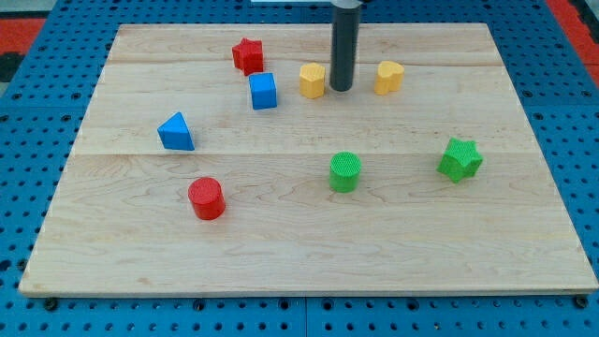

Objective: Push the yellow hexagon towards the blue cube

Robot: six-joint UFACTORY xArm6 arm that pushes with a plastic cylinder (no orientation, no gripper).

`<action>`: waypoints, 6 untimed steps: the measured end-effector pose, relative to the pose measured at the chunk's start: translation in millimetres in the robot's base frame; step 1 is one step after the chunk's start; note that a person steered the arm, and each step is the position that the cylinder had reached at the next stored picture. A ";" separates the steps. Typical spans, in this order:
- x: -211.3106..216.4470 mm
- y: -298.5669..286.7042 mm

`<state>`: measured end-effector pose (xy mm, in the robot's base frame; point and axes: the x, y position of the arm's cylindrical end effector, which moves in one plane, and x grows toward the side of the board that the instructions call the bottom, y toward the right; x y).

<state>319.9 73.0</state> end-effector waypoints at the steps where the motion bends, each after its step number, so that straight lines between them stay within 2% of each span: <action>1: -32.0 7.4; 2: -29.1 -25.6; 4: 2.7 -39.4; 5: -12.4 -29.1; 6: -69.5 -24.1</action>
